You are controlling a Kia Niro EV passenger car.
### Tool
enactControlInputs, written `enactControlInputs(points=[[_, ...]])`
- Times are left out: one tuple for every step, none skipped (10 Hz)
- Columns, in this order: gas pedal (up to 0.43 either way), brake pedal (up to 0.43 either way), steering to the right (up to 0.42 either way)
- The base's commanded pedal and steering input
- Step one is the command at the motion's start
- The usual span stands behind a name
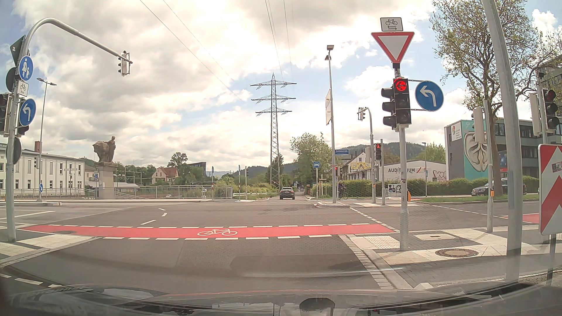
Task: Follow the waypoints while adhering to traffic rules and regulations
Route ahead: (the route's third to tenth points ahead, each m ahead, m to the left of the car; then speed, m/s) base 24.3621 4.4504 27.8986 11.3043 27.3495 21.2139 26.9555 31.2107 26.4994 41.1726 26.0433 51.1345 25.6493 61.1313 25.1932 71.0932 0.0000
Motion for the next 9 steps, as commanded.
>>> enactControlInputs(points=[[0.000, 0.268, -0.004], [0.000, 0.268, -0.004], [0.000, 0.262, -0.004], [0.000, 0.268, -0.004], [0.000, 0.268, -0.004], [0.000, 0.268, -0.004], [0.000, 0.262, -0.004], [0.000, 0.268, -0.004], [0.000, 0.262, -0.004]])
